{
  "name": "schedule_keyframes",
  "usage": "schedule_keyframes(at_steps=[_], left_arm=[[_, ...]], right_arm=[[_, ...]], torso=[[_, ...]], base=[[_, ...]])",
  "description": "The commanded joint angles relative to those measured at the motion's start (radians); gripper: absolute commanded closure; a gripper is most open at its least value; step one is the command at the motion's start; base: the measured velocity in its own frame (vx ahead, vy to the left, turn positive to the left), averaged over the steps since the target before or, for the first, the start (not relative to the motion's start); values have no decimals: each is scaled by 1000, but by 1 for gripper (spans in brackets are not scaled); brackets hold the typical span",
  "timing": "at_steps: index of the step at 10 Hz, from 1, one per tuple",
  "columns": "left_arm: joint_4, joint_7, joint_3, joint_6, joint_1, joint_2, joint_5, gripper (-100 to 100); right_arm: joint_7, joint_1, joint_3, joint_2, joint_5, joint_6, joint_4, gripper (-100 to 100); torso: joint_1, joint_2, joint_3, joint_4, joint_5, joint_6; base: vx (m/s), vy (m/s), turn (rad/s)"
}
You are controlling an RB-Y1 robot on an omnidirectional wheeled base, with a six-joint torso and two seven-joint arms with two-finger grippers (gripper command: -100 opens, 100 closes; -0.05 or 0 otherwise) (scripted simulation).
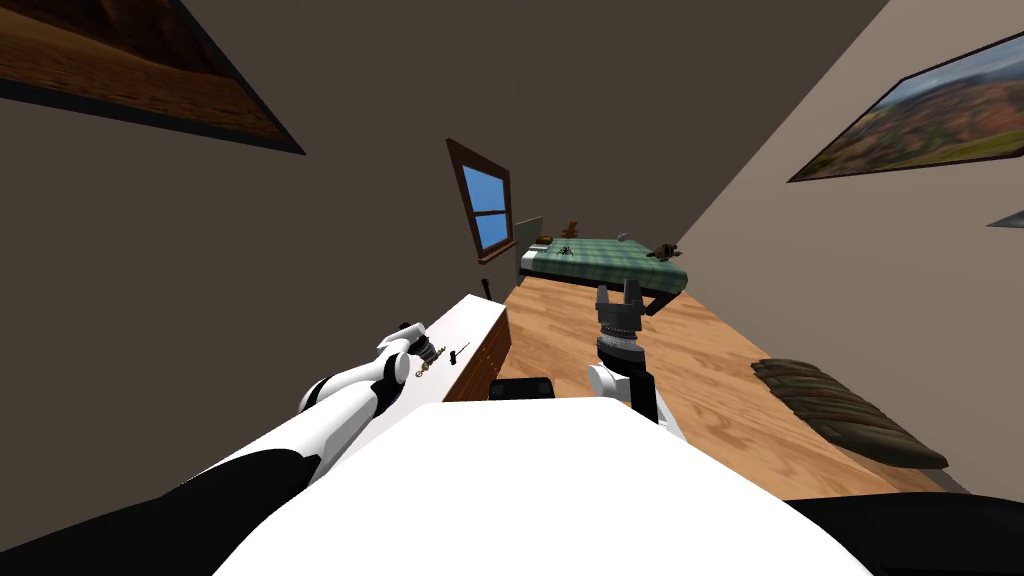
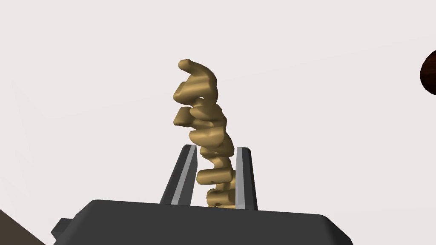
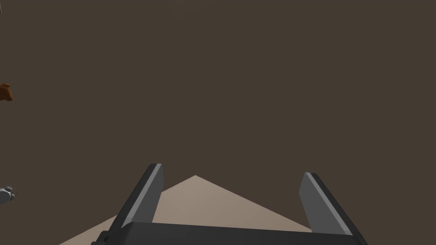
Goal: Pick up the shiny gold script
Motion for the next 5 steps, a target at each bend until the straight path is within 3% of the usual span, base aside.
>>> schedule_keyframes(at_steps=[1,2,4,5], left_arm=[[0,0,0,0,0,0,0,0],[8,-4,4,32,-29,28,-2,100],[-3,-1,3,36,-26,26,-2,100],[-5,-1,4,41,-27,27,-2,0]], right_arm=[[0,0,0,0,0,0,0,0],[0,0,0,0,0,0,0,0],[0,0,0,0,0,0,0,0],[0,0,0,0,0,0,0,0]], torso=[[0,0,0,0,0,0],[0,0,0,0,0,0],[-1,1,1,1,-1,0],[-1,1,0,0,0,0]], base=[[0,0,0],[-9,-5,-24],[-12,-4,-18],[0,0,0]])
